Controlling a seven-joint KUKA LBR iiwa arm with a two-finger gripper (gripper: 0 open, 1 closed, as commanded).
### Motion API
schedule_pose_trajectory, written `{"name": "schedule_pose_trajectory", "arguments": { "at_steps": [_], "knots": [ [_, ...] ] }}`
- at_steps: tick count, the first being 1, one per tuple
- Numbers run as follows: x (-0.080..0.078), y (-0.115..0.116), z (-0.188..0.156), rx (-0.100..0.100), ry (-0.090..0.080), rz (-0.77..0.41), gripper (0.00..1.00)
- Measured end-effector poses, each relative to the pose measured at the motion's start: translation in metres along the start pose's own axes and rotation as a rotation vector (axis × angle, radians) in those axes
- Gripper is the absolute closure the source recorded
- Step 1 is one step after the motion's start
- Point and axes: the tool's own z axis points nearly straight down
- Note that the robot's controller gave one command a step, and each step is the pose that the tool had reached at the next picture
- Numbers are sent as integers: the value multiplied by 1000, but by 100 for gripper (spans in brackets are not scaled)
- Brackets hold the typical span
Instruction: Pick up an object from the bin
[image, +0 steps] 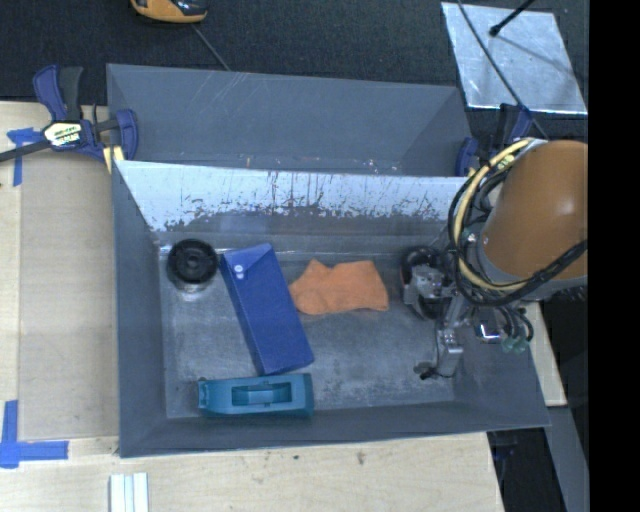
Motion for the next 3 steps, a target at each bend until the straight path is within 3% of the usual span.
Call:
{"name": "schedule_pose_trajectory", "arguments": {
  "at_steps": [1,2,3],
  "knots": [
    [-2,0,-4,1,-9,-2,0],
    [-30,33,50,0,-14,35,0],
    [-39,51,103,-1,-11,54,0]
  ]
}}
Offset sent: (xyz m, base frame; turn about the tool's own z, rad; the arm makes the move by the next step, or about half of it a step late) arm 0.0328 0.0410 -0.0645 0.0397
